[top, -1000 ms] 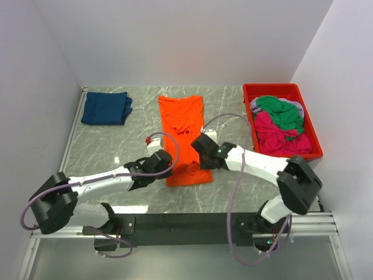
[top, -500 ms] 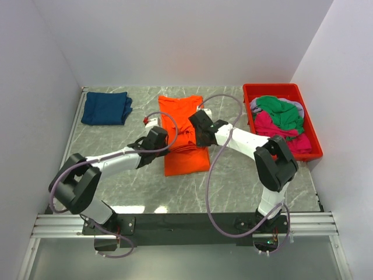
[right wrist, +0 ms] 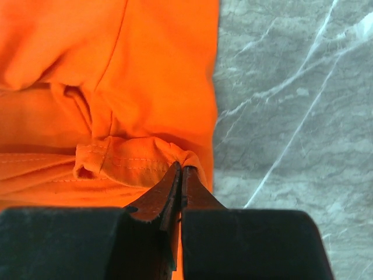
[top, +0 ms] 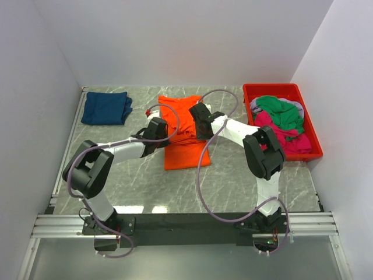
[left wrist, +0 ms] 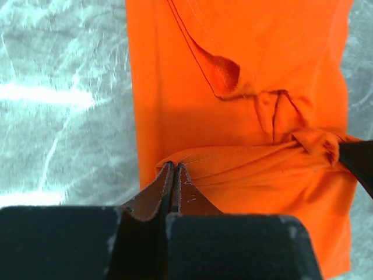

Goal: Fold and stack the t-shirts
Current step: Fold the tshirt

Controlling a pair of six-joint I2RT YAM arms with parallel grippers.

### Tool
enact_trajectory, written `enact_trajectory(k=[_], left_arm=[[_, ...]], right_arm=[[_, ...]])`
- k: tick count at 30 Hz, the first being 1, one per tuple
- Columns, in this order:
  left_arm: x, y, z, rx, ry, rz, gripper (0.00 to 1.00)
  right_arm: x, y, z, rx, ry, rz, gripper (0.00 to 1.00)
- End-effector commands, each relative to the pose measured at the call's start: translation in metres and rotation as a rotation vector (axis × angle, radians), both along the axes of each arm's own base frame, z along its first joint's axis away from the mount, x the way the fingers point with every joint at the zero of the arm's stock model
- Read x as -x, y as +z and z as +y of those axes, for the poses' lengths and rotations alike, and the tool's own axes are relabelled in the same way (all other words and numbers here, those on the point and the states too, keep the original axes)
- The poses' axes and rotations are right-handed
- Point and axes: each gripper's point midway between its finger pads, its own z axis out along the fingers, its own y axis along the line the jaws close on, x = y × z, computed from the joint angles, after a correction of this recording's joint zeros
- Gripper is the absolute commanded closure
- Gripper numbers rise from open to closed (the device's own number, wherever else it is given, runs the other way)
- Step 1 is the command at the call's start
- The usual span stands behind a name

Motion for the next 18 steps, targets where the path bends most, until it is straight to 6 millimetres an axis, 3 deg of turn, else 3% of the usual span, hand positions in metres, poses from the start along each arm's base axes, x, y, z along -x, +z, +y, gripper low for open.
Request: enact_trajectory(k=[1, 5, 6, 7, 8, 9, 10, 11, 13, 14, 17, 18], left_arm=[[-0.023, 0.015, -0.006, 0.015, -0.014, -0.064, 1.0], [-0.027, 0.015, 0.001, -0.002, 0.016, -0.057, 0.98], [-0.027, 0.014, 0.006, -0.018, 0.036, -0.053, 0.92], [-0.027, 0.016, 0.008, -0.025, 0.048, -0.056, 0.83], [-0.027, 0.024, 0.01, -0.02, 0.062, -0.068, 0.58], [-0.028, 0.028, 0.015, -0.03, 0.085, -0.082, 0.47], [-0.027, 0.033, 0.017, -0.032, 0.093, -0.089, 0.28], [-0.025, 0.044, 0.017, -0.026, 0.101, -0.114, 0.23], [-0.021, 0.055, 0.018, -0.037, 0.119, -0.145, 0.15], [-0.018, 0.067, 0.015, -0.029, 0.117, -0.171, 0.15], [-0.001, 0.079, -0.012, -0.013, 0.07, -0.214, 0.14], [0.012, 0.082, -0.031, 0.002, 0.027, -0.224, 0.14]], right_arm=[[-0.019, 0.015, -0.001, -0.001, -0.002, -0.048, 1.0], [-0.025, 0.015, 0.001, -0.002, 0.004, -0.048, 1.0], [-0.025, 0.016, 0.001, -0.002, 0.006, -0.046, 1.0], [-0.026, 0.018, 0.0, -0.001, 0.005, -0.048, 0.94], [-0.026, 0.023, 0.0, -0.002, 0.006, -0.052, 0.88], [-0.027, 0.028, 0.0, -0.005, 0.007, -0.06, 0.82], [-0.027, 0.033, -0.002, -0.004, 0.002, -0.068, 0.7], [-0.025, 0.044, -0.002, -0.016, 0.003, -0.087, 0.64], [-0.02, 0.051, -0.006, -0.02, -0.002, -0.099, 0.57], [-0.019, 0.065, -0.007, -0.037, -0.004, -0.124, 0.55], [-0.007, 0.076, -0.007, -0.078, 0.01, -0.132, 0.53], [-0.005, 0.077, -0.005, -0.096, 0.015, -0.136, 0.53]])
